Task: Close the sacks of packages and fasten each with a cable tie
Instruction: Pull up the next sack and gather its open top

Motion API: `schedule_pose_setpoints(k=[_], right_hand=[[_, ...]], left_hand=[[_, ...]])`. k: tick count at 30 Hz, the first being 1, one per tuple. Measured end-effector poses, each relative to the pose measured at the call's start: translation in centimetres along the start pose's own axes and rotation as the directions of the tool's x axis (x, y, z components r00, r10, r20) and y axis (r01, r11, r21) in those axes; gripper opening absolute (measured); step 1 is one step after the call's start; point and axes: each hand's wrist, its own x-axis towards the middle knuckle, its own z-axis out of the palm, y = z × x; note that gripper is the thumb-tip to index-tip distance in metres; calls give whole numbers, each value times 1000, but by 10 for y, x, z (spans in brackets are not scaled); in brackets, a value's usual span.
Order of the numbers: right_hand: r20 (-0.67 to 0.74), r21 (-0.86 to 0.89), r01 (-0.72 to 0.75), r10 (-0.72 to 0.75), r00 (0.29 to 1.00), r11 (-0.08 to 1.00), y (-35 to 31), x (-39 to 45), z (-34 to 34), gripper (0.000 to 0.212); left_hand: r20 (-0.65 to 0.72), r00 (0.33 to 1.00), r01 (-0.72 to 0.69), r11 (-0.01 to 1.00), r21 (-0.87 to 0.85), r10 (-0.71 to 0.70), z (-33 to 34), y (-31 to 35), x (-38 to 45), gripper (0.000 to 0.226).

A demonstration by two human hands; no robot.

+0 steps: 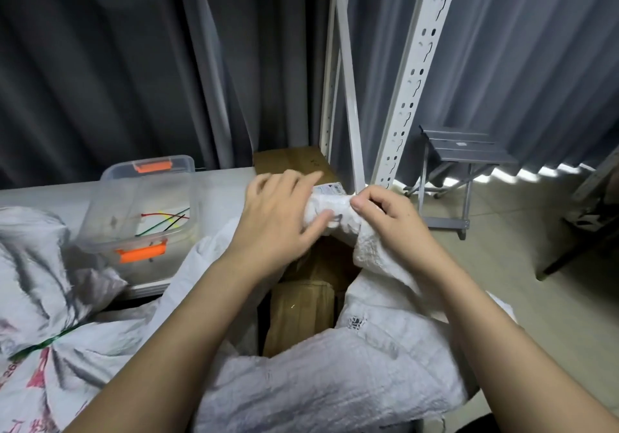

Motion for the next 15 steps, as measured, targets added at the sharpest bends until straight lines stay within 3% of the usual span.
schedule_pose_setpoints(k=[3, 6, 7, 9, 10, 11, 12, 13, 15], right_hand=[[80, 232, -86, 69, 994, 969, -1, 4, 2, 17], [49, 316, -148, 140, 989, 937, -3, -4, 3, 7], [26, 224, -159, 157, 987, 962, -3, -8, 3, 6], [-10, -275, -105, 106, 994, 956, -3, -19, 2, 21], [-20, -548, -57, 55, 998, 835, -1, -25, 1, 28], [-30, -700, -17, -5, 1000, 714, -1, -29, 2, 30], [-56, -740, 5, -68, 996, 673, 1, -30, 1, 28], [-79, -713, 20, -108, 991, 701, 3, -30, -1, 23], [-104, -467, 40, -100, 990, 883, 7, -27, -5, 13]], left_hand=[[-11, 990, -143, 989, 40, 143, 10, 9, 1, 46], [-45, 989, -136, 986, 99, 141, 20, 6, 0, 28], [-46, 989, -132, 985, 111, 138, 21, 2, -1, 26], [-57, 993, -101, 989, 105, 107, 20, -4, -1, 25], [-62, 996, -64, 994, 84, 69, 19, -5, -1, 25], [-71, 997, -30, 997, 68, 35, 18, -5, -1, 26], [-78, 997, -4, 998, 55, 9, 18, -4, 0, 28], [-76, 997, 14, 999, 43, -10, 19, -3, 0, 30], [-24, 998, 55, 998, 8, -55, 16, -1, -1, 35]])
